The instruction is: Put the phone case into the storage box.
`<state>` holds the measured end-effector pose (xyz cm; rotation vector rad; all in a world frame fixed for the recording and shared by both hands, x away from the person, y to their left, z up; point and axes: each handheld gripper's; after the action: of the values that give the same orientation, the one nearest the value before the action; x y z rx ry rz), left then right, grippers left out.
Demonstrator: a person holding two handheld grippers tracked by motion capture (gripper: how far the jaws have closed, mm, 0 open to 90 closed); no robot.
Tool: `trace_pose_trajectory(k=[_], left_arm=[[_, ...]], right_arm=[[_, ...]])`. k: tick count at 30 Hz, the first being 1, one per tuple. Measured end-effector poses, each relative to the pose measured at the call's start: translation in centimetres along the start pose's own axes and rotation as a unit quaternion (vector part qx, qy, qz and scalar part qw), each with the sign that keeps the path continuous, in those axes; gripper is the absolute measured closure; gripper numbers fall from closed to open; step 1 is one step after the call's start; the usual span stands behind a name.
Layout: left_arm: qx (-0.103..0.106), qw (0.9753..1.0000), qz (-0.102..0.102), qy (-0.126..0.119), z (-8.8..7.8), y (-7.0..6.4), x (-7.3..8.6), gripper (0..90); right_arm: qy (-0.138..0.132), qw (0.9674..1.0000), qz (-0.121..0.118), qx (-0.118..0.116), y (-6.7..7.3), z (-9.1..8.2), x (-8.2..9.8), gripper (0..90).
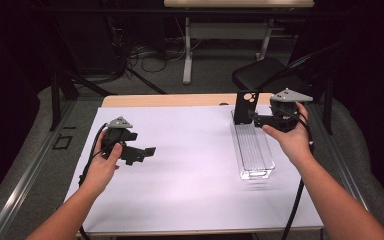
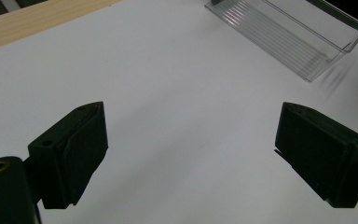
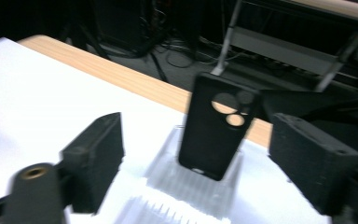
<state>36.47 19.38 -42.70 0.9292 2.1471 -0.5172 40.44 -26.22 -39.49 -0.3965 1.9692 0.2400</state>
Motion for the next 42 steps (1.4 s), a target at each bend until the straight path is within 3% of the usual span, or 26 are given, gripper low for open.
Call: trace_pose_trajectory(k=[4,8,10,19,24,32,42], left_arm=[[0.001,0.9999,-0.011,-0.007,-0.3,0.1,0.0,9.5],[-0.001,1.0,-0.007,-0.007,-0.6,0.1,0.1,9.5],[-0.005,0.9999,-0.01,-0.009,-0.7,0.0,0.2,9.5],[-0.007,0.9999,0.002,-0.015,-1.5,-0.4,0.7,5.9],[-0.012,0.9998,0.005,-0.018,-2.1,-0.7,1.0,1.5],[-0.008,0.9995,0.017,-0.026,-2.9,-1.7,1.6,1.0],[-0.005,0.9993,0.013,-0.035,-3.4,-2.8,3.8,0.6]], right_arm=[[0.002,0.9998,0.009,-0.016,1.5,-0.8,0.2,8.5],[0.006,0.9992,0.031,-0.026,2.7,-1.3,0.7,0.0],[0.004,0.9987,0.041,-0.029,3.2,-1.6,0.8,0.0],[0.006,0.9971,0.047,-0.06,5.0,-2.6,1.2,0.0],[0.013,0.9972,0.021,-0.07,6.4,-3.3,1.8,0.0],[0.013,0.9959,0.004,-0.089,8.2,-4.6,3.0,0.0],[0.01,0.9962,-0.002,-0.086,9.8,-6.6,6.9,0.0]])
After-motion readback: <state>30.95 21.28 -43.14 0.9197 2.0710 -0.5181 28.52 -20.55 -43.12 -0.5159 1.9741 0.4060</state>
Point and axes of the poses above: each handheld gripper's, and its own axes: z roughly forward along the jaws, x roughly out of its underside, y roughly to its left, and after that the axes turned 6 degrees about z, right-handed
